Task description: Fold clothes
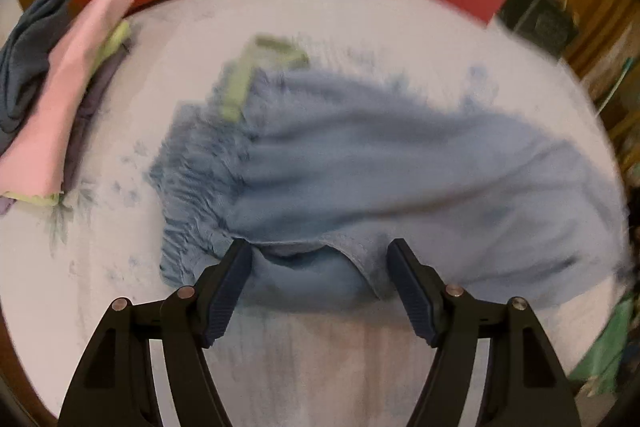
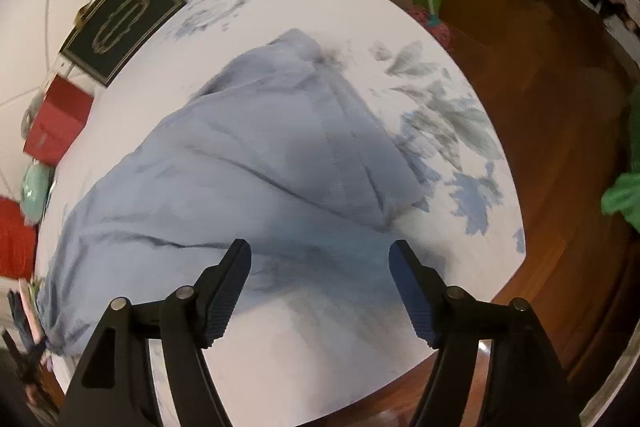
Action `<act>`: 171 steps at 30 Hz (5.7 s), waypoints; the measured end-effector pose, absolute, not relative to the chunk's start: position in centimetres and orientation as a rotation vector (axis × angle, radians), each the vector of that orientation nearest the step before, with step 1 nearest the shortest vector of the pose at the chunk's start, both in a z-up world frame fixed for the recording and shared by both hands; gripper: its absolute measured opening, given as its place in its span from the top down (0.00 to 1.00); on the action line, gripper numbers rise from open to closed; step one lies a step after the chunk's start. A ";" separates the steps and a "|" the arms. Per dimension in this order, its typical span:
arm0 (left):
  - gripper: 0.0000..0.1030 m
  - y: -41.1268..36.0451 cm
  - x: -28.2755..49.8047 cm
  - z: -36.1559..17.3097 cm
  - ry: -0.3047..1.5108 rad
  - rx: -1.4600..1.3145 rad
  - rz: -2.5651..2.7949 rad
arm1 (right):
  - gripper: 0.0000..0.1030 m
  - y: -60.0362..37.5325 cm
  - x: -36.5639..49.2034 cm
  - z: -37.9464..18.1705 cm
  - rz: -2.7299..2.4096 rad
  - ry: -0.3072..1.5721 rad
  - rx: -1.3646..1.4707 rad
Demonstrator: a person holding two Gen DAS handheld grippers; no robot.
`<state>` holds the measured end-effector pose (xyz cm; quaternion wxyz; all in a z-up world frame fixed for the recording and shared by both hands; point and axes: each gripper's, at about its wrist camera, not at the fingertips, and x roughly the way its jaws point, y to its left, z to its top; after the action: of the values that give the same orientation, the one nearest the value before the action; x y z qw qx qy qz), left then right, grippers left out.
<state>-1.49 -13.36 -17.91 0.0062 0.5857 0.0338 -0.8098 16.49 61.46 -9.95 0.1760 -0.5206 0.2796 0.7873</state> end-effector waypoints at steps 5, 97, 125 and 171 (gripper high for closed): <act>0.37 -12.3 0.4 -20.3 0.000 1.864 -2.502 | 0.22 62.2 16.9 -10.8 2.167 0.828 -1.458; 0.40 3.7 2.7 -15.1 0.383 1.528 -2.376 | 0.74 62.4 5.7 -7.7 2.698 0.165 -1.948; 0.42 37.9 7.6 -16.6 0.780 1.324 -2.063 | 0.67 65.9 -4.8 -9.5 3.056 -0.778 -2.459; 0.74 71.3 7.0 -17.7 1.024 0.927 -1.578 | 0.77 72.1 -8.8 -9.8 3.051 -1.826 -2.721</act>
<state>6.98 71.35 -17.74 0.4987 0.3833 0.4232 -0.6522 -8.78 72.11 -9.78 -0.6194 -0.4771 -0.3203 0.5350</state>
